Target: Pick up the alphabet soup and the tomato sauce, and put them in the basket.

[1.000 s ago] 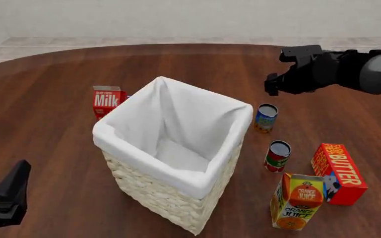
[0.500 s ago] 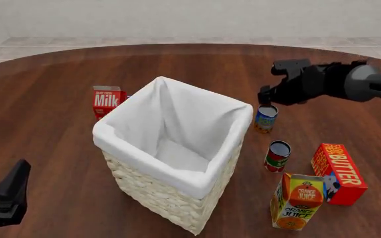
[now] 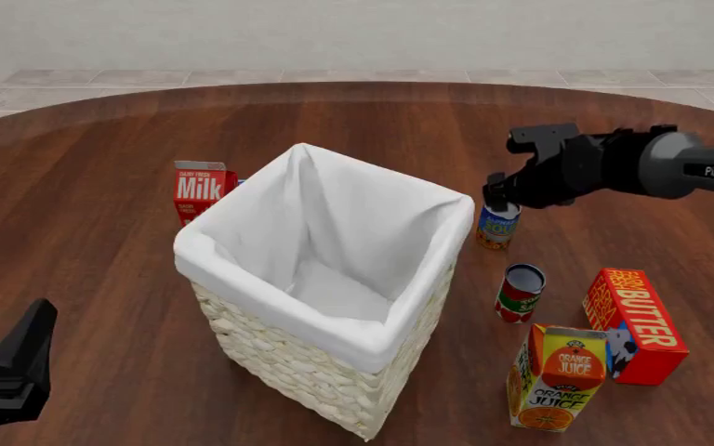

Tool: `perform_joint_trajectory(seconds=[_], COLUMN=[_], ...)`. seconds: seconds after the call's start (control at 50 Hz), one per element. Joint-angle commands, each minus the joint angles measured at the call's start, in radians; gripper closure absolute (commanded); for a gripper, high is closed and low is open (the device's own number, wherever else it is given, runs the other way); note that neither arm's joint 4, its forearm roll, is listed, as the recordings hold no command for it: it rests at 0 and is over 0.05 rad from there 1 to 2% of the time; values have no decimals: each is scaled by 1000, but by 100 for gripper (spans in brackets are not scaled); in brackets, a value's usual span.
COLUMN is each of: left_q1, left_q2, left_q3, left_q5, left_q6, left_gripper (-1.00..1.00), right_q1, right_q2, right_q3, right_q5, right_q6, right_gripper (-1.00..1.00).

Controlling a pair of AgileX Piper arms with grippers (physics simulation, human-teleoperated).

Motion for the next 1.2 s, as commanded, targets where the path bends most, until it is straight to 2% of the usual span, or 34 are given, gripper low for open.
perform_joint_trajectory(seconds=[0.02,0.4,1.2], left_q1=[0,1,2], left_q2=[-6,30,31], left_q3=[0,0,0], left_q5=[6,-32,-32], left_q6=[0,-1,-1], left_gripper=[-100,-100,-100], right_q1=[1,7,13], right_q2=[15,37,76], right_q3=[-4,-13,15], right_q5=[-5,-4,-45], right_q6=[0,-4,3], right_gripper=[-100,-100,-100])
